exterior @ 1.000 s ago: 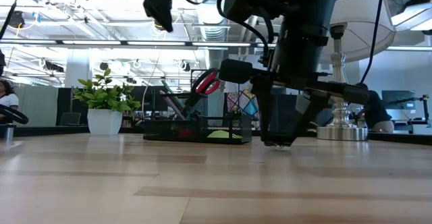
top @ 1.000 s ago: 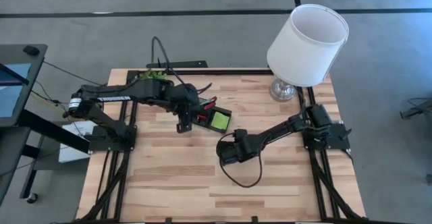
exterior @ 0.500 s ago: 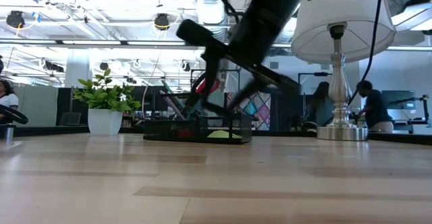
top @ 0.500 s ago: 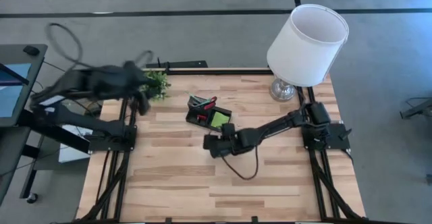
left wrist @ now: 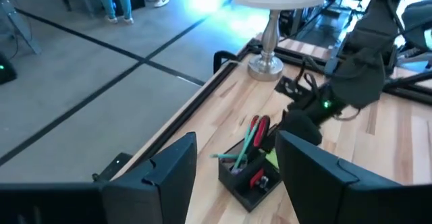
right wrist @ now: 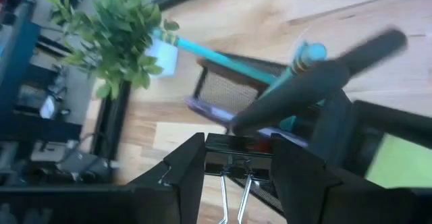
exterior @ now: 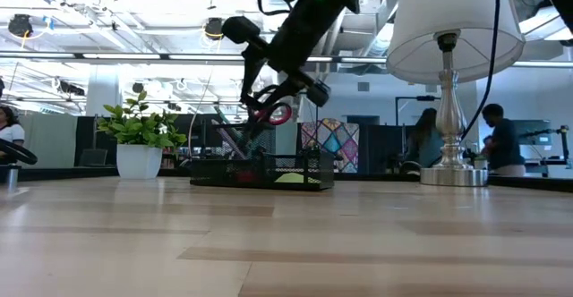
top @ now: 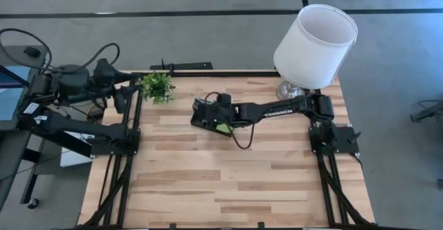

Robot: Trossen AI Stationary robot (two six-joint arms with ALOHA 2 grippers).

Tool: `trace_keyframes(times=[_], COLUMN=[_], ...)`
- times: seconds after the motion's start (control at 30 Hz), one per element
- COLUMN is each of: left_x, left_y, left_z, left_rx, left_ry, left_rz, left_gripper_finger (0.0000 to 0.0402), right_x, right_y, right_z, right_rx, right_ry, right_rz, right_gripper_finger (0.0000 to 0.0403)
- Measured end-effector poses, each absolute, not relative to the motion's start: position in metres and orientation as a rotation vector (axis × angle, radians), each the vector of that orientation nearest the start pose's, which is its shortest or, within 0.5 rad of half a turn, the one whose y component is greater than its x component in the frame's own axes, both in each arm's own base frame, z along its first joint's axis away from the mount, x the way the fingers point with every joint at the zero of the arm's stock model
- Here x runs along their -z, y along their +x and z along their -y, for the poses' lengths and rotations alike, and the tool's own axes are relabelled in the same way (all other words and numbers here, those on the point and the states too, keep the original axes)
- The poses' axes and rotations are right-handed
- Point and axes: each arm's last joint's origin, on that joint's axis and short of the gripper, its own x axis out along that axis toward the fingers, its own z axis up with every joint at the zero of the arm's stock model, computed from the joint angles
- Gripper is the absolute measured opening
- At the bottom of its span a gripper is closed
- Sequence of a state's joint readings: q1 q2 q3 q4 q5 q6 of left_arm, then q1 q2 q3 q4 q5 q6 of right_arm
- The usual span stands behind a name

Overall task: Pick and place office supplies into organizer
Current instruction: Put the black binder clip into the black desk organizer

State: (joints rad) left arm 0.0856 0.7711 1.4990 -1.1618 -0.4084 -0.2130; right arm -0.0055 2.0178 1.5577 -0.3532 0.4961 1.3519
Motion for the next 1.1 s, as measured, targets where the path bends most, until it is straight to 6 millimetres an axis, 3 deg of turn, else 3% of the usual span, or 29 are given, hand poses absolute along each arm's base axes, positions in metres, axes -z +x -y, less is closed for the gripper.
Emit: trace_keyframes(times=[0.13, 0.7, 0.83, 1.03, 1.1], left_x=[-0.454, -0.452, -0.452, -0.452, -0.452], left_y=[0.057, 0.058, 0.058, 0.059, 0.059], left_z=[-0.016, -0.016, -0.016, -0.017, -0.017], left_rx=[-0.526, -0.520, -0.520, -0.520, -0.519], left_ry=[-0.110, -0.076, -0.076, -0.075, -0.076], left_rz=[-0.401, -0.434, -0.434, -0.439, -0.439], left_gripper_finger=[0.0197, 0.0197, 0.0197, 0.0197, 0.0197], right_x=[-0.219, -0.218, -0.193, -0.160, -0.156], right_y=[0.445, 0.443, 0.449, 0.473, 0.479], right_z=[0.017, -0.027, -0.025, -0.015, -0.011], right_rx=[0.904, 0.828, 0.861, 0.839, 0.849], right_ry=[1.048, 1.057, 1.043, 1.092, 1.091], right_rz=[-0.343, -0.404, -0.453, -0.462, -0.461], right_gripper_finger=[0.0146, 0.0149, 0.0149, 0.0148, 0.0149])
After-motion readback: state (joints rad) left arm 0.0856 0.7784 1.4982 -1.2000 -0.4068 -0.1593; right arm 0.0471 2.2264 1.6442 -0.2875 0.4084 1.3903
